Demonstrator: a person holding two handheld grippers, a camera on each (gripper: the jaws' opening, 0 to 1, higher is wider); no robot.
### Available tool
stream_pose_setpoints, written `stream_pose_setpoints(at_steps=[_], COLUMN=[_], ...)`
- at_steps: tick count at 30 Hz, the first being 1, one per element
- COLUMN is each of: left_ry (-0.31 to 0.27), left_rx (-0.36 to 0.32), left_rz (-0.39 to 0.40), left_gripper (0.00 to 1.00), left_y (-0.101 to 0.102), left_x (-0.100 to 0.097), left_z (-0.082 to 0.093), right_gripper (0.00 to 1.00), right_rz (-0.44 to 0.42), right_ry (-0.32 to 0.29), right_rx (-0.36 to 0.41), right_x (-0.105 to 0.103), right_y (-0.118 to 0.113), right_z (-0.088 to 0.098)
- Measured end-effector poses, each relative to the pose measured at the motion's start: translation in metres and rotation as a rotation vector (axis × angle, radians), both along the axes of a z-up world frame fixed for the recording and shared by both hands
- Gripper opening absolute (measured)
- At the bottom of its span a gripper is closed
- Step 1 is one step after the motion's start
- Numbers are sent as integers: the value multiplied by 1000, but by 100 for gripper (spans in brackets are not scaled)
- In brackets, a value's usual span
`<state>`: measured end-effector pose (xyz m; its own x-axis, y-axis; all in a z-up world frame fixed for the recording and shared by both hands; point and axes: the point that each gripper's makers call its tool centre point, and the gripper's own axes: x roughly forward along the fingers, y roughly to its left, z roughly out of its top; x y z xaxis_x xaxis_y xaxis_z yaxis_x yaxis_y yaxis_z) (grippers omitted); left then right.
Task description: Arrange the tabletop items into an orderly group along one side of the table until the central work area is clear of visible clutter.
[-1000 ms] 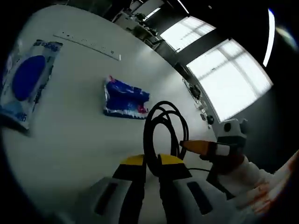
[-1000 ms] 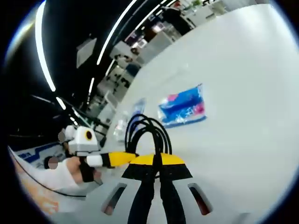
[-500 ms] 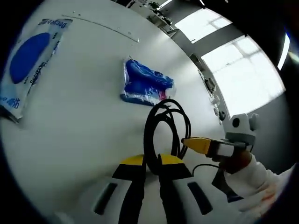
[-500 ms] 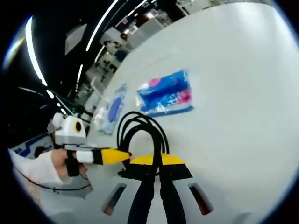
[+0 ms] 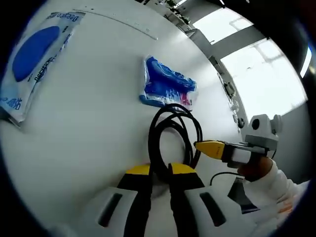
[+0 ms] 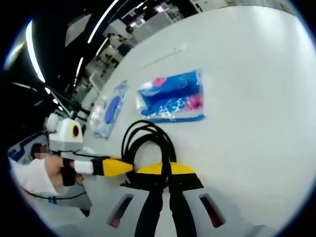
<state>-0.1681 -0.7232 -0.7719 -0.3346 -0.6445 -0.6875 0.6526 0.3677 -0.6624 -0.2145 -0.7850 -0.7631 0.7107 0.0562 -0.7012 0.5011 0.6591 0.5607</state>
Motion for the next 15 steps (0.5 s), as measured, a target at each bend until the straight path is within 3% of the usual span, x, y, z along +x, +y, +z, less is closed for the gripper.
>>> stream_pose_setpoints(at_steps=[9, 13, 15], left_ry=[-13, -24, -26], left_rx=[0, -2, -1], left_rz=[-8, -21, -13], left_gripper=[9, 11, 12], left_y=[2, 4, 5], left_x=[1, 1, 2], left_z=[0, 0, 1], right_gripper=[0, 2, 7], right_rz=[17, 52, 66], right_ry=[12, 20, 38], right_rx=[-24, -68, -98], right_x=[0, -1, -2], right_y=[-2, -2, -3], right_z=[-4, -4, -4])
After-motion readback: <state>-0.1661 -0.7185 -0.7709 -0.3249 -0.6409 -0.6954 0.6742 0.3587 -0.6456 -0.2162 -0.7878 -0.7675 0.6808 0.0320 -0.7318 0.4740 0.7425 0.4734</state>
